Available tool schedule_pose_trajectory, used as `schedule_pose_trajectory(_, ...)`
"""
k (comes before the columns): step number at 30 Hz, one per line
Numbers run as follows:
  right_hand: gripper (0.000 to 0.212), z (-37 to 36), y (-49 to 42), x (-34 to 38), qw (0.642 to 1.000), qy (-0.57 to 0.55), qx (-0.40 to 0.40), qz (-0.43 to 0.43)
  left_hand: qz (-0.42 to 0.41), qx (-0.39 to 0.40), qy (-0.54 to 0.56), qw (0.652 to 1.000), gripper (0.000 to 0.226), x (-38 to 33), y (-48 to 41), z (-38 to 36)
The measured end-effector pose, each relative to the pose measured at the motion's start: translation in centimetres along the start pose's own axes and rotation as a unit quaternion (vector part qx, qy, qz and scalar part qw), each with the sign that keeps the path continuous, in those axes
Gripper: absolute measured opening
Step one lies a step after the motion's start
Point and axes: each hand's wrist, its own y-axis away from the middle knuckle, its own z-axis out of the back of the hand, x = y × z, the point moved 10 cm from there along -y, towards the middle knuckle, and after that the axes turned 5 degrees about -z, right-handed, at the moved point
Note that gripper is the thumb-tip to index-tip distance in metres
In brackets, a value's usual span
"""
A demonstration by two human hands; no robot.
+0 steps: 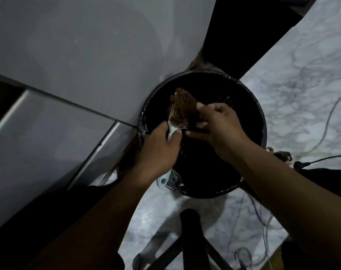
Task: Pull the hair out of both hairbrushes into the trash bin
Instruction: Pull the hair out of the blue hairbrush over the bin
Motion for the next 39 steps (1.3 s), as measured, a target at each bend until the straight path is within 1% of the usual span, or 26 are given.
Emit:
schedule_pose_trajectory(2, 0.049, -0.1, -0.3, 0.8, 0.994, 0.092, -0.015, 0.053, -0.016, 0.010, 0.002, 1.000, 0.018, -0.7, 0.2, -0.4)
schedule_pose_trajectory(3, 0.056, -0.1, -0.3, 1.4, 0.986, 0.141, -0.033, 0.083, -0.023, 0.016, -0.002, 1.000, 0.017, -1.0, 0.2, -0.6)
schedule_pose_trajectory(4, 0.052, 0.0, -0.3, 1.9, 0.976, 0.181, -0.051, 0.110, -0.025, 0.018, -0.008, 0.999, 0.017, -1.1, 0.2, -0.8)
schedule_pose_trajectory(5, 0.040, 0.2, -0.3, 2.3, 0.968, 0.204, -0.062, 0.131, -0.024, 0.016, -0.015, 0.999, 0.017, -1.1, 0.2, -0.7)
schedule_pose_trajectory(6, 0.027, 0.4, -0.3, 2.7, 0.965, 0.208, -0.067, 0.145, -0.022, 0.011, -0.017, 1.000, 0.018, -1.1, 0.1, -0.6)
schedule_pose_trajectory(7, 0.017, 0.7, -0.4, 2.8, 0.966, 0.200, -0.068, 0.151, -0.022, 0.008, -0.017, 1.000, 0.019, -1.2, 0.0, -0.6)
schedule_pose_trajectory(8, 0.016, 0.9, -0.5, 3.0, 0.969, 0.185, -0.068, 0.151, -0.022, 0.007, -0.017, 1.000, 0.020, -1.3, -0.1, -0.5)
schedule_pose_trajectory(10, 0.019, 1.2, -0.7, 2.9, 0.983, 0.122, -0.052, 0.128, -0.029, 0.006, -0.027, 0.999, 0.019, -1.5, -0.3, -0.6)
schedule_pose_trajectory(12, 0.014, 0.9, -0.7, 2.4, 0.995, 0.045, -0.027, 0.079, -0.034, 0.000, -0.031, 0.999, 0.017, -1.6, -0.5, -0.4)
schedule_pose_trajectory(15, 0.018, 0.3, -0.5, 1.5, 0.998, -0.058, -0.001, -0.008, -0.032, -0.026, -0.021, 0.999, 0.019, -1.4, -0.9, 0.3)
schedule_pose_trajectory(16, 0.020, 0.1, -0.5, 1.5, 0.997, -0.072, 0.001, -0.020, -0.032, -0.031, -0.017, 0.999, 0.019, -1.4, -0.9, 0.4)
schedule_pose_trajectory(17, 0.022, 0.2, -0.5, 1.7, 0.998, -0.060, -0.006, -0.018, -0.034, -0.029, -0.015, 0.999, 0.018, -1.6, -0.9, 0.4)
schedule_pose_trajectory(19, 0.027, 0.6, -0.6, 2.4, 0.999, 0.038, -0.033, 0.017, -0.045, -0.017, -0.026, 0.998, 0.018, -1.9, -0.8, -0.1)
schedule_pose_trajectory(21, 0.047, 0.6, -0.2, 3.1, 0.992, 0.108, -0.039, 0.059, -0.054, -0.007, -0.035, 0.998, 0.018, -2.1, -0.7, -0.5)
schedule_pose_trajectory(23, 0.064, 0.5, 0.0, 4.1, 0.988, 0.107, -0.029, 0.108, -0.064, 0.003, -0.032, 0.997, 0.018, -2.3, -0.6, -0.8)
schedule_pose_trajectory(24, 0.068, 0.6, 0.0, 4.6, 0.987, 0.100, -0.026, 0.126, -0.072, 0.009, -0.034, 0.997, 0.018, -2.5, -0.5, -1.0)
schedule_pose_trajectory(25, 0.064, 0.9, -0.2, 5.0, 0.985, 0.099, -0.026, 0.139, -0.079, 0.015, -0.036, 0.996, 0.017, -2.7, -0.5, -1.1)
schedule_pose_trajectory(26, 0.055, 1.0, -0.2, 5.3, 0.982, 0.111, -0.031, 0.151, -0.084, 0.018, -0.039, 0.996, 0.017, -2.9, -0.4, -1.1)
schedule_pose_trajectory(28, 0.028, 1.5, -0.2, 5.9, 0.969, 0.156, -0.061, 0.180, -0.088, 0.010, -0.045, 0.995, 0.016, -3.0, -0.5, -1.0)
schedule_pose_trajectory(30, 0.012, 2.1, -0.4, 6.1, 0.966, 0.157, -0.083, 0.188, -0.086, -0.002, -0.046, 0.995, 0.017, -2.9, -0.6, -0.6)
schedule_pose_trajectory(32, 0.013, 2.3, -0.6, 5.8, 0.978, 0.109, -0.084, 0.159, -0.083, -0.010, -0.040, 0.996, 0.018, -2.8, -0.7, -0.3)
schedule_pose_trajectory(35, 0.015, 1.4, -0.7, 4.4, 0.997, 0.007, -0.037, 0.066, -0.069, -0.023, -0.033, 0.997, 0.021, -2.3, -1.0, 0.1)
schedule_pose_trajectory(36, 0.013, 1.0, -0.7, 4.1, 0.998, 0.007, -0.022, 0.050, -0.065, -0.025, -0.037, 0.997, 0.021, -2.0, -1.1, 0.1)
schedule_pose_trajectory(37, 0.011, 0.9, -0.7, 4.1, 0.998, 0.035, -0.017, 0.054, -0.061, -0.026, -0.041, 0.997, 0.022, -1.8, -1.1, 0.1)
schedule_pose_trajectory(38, 0.016, 0.7, -0.5, 4.5, 0.994, 0.084, -0.015, 0.075, -0.059, -0.025, -0.044, 0.997, 0.022, -1.7, -1.1, 0.0)
schedule_pose_trajectory(39, 0.028, 0.5, -0.4, 4.9, 0.986, 0.134, -0.009, 0.100, -0.058, -0.024, -0.047, 0.997, 0.022, -1.6, -1.0, 0.0)
